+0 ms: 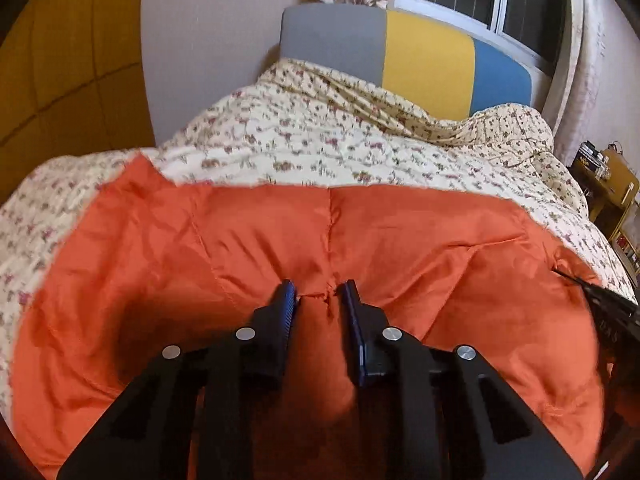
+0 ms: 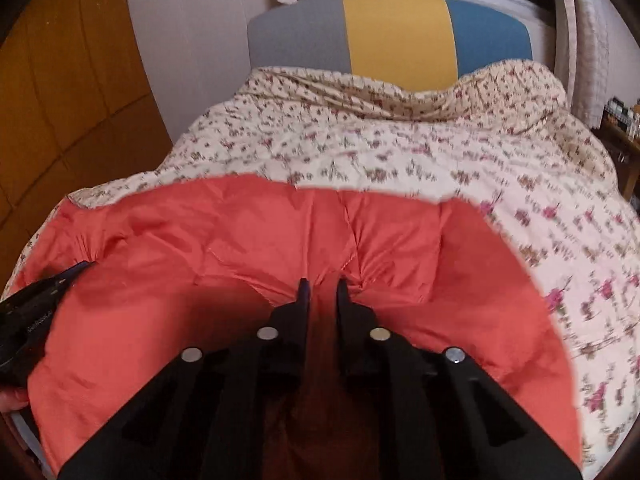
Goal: Fold large clothes
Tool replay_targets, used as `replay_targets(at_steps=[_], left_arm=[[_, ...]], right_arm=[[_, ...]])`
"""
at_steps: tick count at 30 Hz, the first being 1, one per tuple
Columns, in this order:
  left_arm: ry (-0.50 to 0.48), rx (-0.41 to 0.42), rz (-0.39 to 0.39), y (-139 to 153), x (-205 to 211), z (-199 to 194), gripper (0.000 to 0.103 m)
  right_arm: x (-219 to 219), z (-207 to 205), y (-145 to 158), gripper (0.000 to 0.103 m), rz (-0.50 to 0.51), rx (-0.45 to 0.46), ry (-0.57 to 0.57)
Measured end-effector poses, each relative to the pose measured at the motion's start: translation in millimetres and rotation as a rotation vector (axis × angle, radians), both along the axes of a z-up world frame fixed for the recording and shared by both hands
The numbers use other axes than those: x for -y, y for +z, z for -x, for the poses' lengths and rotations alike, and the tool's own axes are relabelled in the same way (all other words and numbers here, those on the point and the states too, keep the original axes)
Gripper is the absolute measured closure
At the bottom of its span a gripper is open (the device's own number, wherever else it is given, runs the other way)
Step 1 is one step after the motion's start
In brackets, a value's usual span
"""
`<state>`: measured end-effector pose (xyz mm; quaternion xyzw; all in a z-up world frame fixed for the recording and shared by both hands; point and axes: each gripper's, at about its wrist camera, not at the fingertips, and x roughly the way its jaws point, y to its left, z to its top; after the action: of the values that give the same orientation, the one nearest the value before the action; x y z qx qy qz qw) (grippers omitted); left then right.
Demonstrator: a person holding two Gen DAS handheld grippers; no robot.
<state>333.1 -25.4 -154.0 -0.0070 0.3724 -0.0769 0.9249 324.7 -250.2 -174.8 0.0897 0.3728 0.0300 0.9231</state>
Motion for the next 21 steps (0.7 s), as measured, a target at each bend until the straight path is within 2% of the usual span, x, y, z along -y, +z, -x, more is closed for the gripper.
replay_targets(at_steps=[1,9,13,15,17,18,21], left_arm=[[-0.004,0.0,0.0,-5,0,-3,0.071],[-0.012,0.001,0.084,-21,-5,-9,0.07],[-0.01,0.002,0.08,-21,-4,-7,0.069],[-0.002,-0.015,0.039,-17,-1,-6,0.064],[-0.005,-0.044,-0.026,-7,5,-3,0.04],[-0.013,-0.034,-0.03,3,9,0,0.034],[0.002,0.115,0.031,37,11,17,0.023]], right_arm=[[1,0,-3,0.086,-0.006,0.001,-0.006],[-1,-4,-21,0.081,0.016,0.021,-0.029],[2,-3,-22,0.079,-0.009,0.023,-0.028],[3,-5,-21,0.076,-0.017,0.001,-0.017],[7,-3,-14,0.061,-0.057,-0.015,0.008],[12,0,-9,0.059,-0.087,-0.002,0.016],[33,14,11,0.058,-0.125,0.085,-0.042]])
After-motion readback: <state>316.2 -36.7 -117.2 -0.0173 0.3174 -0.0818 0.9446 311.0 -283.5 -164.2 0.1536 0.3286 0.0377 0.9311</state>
